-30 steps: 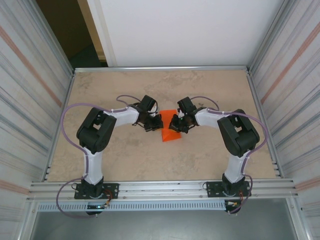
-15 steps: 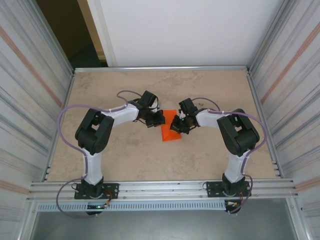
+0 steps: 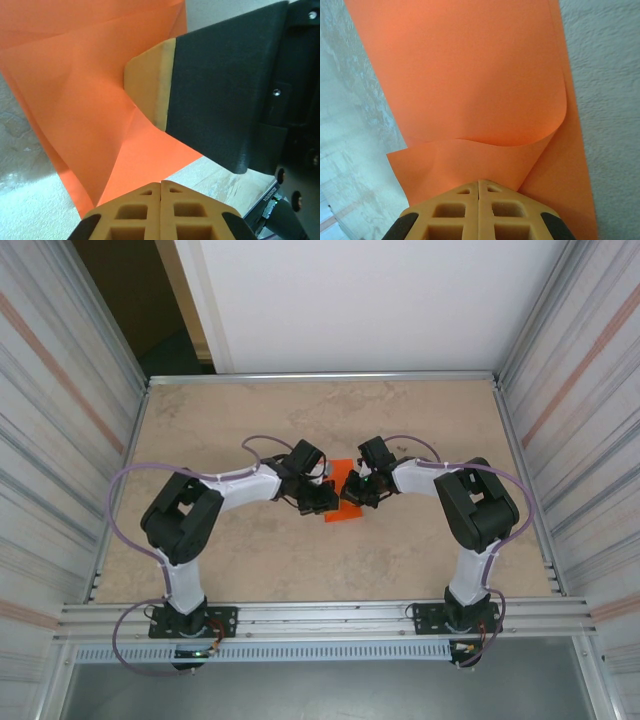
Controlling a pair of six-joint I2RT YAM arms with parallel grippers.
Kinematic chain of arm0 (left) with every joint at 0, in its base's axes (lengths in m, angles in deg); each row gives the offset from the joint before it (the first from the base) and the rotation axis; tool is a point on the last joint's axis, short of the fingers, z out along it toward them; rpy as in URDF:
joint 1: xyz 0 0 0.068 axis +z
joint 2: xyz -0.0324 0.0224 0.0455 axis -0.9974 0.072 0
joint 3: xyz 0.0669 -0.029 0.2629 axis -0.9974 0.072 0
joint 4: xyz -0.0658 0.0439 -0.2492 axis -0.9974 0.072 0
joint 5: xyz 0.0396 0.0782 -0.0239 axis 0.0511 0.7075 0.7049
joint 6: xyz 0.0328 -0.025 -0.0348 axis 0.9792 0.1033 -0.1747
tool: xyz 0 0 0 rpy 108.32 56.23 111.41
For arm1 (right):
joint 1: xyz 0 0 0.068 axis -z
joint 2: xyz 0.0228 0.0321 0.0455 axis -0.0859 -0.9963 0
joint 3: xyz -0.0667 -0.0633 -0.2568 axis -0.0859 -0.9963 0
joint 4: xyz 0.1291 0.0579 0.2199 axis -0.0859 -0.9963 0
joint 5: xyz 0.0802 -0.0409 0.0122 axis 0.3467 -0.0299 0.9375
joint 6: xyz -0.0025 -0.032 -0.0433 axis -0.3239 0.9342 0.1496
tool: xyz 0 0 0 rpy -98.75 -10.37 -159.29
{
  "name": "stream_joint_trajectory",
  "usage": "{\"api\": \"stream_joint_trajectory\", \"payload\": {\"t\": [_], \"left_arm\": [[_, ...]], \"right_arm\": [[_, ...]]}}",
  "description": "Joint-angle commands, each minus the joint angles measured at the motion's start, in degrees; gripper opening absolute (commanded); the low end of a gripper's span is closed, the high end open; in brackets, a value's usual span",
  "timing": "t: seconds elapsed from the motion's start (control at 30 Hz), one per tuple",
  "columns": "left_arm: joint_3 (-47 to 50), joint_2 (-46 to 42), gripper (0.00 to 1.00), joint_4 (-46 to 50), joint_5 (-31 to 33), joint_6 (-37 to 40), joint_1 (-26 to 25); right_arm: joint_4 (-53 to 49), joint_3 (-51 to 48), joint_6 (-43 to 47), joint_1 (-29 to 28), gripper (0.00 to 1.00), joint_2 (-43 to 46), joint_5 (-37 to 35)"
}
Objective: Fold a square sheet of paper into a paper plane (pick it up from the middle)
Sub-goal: Fold the triangle a second time at the center of the table.
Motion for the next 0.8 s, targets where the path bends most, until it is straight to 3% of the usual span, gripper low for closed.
{"api": "stream_joint_trajectory", "payload": {"t": [0.0, 0.77], "left_arm": [[-0.1, 1.4, 0.00, 1.2, -0.1, 0.2, 0.2], [-1.4, 4.3, 0.00, 5.0, 3.7, 3.6, 0.4]], "right_arm": [[-3.6, -2.2, -1.0, 0.6, 0.00, -3.1, -2.8], [-3.5, -2.5, -0.8, 0.9, 0.00, -3.6, -2.5]]}}
